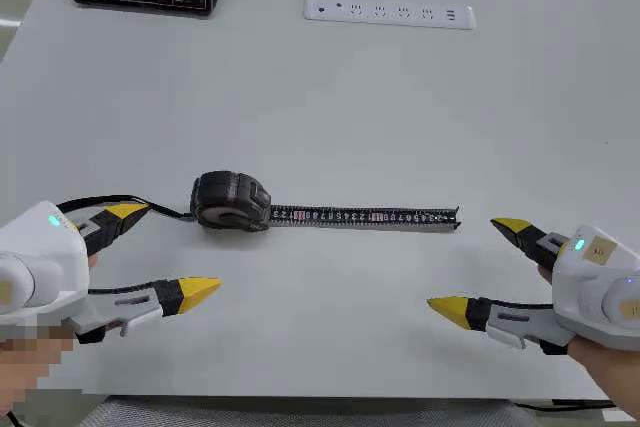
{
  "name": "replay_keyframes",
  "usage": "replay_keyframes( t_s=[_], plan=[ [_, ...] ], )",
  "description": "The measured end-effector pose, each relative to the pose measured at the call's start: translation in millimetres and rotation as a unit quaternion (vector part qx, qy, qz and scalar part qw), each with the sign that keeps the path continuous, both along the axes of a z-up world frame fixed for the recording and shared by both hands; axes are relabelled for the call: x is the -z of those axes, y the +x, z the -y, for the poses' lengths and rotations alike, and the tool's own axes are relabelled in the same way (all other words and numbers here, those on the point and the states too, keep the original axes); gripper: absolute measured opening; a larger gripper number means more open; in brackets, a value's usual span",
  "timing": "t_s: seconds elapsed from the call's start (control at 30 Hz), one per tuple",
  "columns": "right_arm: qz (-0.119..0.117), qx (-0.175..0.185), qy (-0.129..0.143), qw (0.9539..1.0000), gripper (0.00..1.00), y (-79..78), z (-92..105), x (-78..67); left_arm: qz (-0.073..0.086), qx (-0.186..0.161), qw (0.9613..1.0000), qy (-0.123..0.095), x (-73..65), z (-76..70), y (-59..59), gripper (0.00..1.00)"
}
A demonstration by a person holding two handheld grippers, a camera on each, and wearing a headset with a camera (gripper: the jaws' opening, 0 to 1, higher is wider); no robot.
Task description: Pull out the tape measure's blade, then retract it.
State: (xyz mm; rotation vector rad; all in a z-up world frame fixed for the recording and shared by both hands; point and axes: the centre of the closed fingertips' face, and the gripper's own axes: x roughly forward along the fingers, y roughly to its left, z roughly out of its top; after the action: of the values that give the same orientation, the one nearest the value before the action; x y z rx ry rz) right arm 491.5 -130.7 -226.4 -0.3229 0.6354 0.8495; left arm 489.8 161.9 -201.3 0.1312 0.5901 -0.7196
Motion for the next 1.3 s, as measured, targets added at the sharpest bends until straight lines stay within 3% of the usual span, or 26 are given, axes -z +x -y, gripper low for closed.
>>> replay_keyframes(
  t_s=[0.97,1.3],
  plan=[
    [-0.003,0.000,0.000,1.0000,0.78,-2.9,-0.7,1.7,-0.005,-0.001,1.0000,0.003,3.0,1.7,-0.1,0.72],
    [0.001,-0.002,-0.002,1.0000,0.78,5.6,1.6,-0.6,-0.018,-0.009,0.9998,-0.003,9.9,15.7,7.1,0.73]
  ],
)
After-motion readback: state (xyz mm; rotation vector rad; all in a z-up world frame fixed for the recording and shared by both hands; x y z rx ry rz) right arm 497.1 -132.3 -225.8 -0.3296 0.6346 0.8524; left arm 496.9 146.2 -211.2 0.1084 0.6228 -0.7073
